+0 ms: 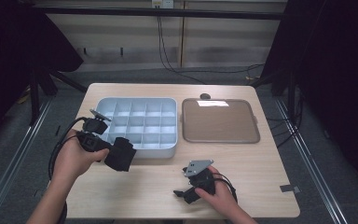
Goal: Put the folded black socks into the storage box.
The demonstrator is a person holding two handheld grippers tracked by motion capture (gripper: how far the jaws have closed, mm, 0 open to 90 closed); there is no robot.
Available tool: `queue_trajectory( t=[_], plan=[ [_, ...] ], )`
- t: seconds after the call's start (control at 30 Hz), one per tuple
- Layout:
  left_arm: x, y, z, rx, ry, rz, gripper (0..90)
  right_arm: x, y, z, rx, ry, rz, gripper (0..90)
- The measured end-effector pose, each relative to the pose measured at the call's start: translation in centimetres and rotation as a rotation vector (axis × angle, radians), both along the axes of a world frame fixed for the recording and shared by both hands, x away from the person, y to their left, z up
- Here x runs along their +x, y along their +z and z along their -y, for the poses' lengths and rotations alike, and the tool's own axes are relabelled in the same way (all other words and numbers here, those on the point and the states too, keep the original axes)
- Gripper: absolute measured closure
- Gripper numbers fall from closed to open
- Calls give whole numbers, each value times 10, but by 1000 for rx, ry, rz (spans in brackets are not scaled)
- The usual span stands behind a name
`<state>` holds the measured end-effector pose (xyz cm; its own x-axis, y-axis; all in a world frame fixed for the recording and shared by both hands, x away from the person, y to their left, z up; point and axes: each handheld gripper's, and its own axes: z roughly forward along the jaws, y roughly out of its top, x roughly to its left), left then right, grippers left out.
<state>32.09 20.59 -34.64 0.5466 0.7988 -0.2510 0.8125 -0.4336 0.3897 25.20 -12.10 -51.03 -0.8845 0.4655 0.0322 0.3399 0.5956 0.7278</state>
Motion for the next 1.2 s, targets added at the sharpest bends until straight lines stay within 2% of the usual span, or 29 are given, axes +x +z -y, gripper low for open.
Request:
queue_trajectory(
  t=[0.6, 1.2],
  plan=[
    [4, 14, -12, 10, 16, 10, 727, 0, 0, 0, 0, 1, 2, 132],
    [16, 25, -26, 18, 61, 23, 726, 0, 0, 0, 0, 1, 1, 132]
  ],
)
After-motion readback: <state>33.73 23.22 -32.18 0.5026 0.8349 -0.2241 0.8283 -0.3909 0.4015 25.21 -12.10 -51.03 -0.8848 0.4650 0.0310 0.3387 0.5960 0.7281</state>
